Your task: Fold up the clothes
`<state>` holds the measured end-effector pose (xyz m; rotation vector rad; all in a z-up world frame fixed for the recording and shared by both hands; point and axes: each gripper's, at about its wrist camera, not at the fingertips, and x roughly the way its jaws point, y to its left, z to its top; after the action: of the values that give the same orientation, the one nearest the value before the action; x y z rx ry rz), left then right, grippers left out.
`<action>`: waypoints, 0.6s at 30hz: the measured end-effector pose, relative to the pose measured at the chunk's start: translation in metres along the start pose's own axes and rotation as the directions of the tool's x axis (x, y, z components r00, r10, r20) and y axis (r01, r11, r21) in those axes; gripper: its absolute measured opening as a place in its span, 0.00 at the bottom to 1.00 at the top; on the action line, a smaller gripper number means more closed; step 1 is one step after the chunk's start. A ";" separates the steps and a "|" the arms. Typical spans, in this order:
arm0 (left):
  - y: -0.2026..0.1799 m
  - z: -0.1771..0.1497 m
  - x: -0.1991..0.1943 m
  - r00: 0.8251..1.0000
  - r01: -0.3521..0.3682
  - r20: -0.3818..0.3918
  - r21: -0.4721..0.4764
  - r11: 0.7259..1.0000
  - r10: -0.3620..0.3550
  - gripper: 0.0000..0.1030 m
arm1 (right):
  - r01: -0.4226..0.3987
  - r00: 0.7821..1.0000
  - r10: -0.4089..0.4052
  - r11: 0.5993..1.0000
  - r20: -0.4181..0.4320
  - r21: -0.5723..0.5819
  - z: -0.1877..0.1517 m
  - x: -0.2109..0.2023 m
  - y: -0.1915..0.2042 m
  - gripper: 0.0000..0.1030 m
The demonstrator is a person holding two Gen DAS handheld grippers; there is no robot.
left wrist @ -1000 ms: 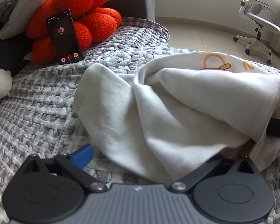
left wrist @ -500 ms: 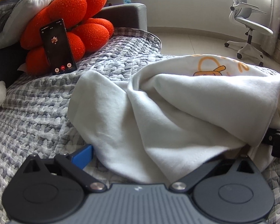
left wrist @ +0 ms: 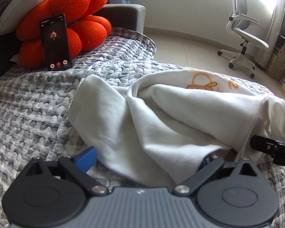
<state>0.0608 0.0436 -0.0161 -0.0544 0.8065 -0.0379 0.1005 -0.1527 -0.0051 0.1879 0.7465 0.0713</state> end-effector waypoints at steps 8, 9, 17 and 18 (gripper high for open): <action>0.018 0.007 -0.020 0.996 0.074 0.059 -0.070 0.995 -0.070 0.93 | -0.098 0.992 0.087 0.987 0.087 0.127 0.008 -0.037 -0.018 0.94; 0.020 0.007 -0.020 0.995 0.081 0.057 -0.080 0.994 -0.076 0.91 | -0.108 0.991 0.096 0.985 0.089 0.138 0.008 -0.038 -0.019 0.90; 0.021 0.007 -0.025 0.993 0.111 0.049 -0.100 0.989 -0.106 0.77 | -0.174 0.983 0.164 0.975 0.082 0.138 0.010 -0.040 -0.006 0.81; 0.021 0.007 -0.025 0.992 0.117 0.047 -0.097 0.988 -0.113 0.71 | -0.181 0.982 0.171 0.974 0.081 0.134 0.010 -0.040 -0.004 0.81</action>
<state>0.0483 0.0660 0.0054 -0.1954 0.7629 -0.1056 0.0782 -0.1633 0.0282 0.3893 0.6651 0.1804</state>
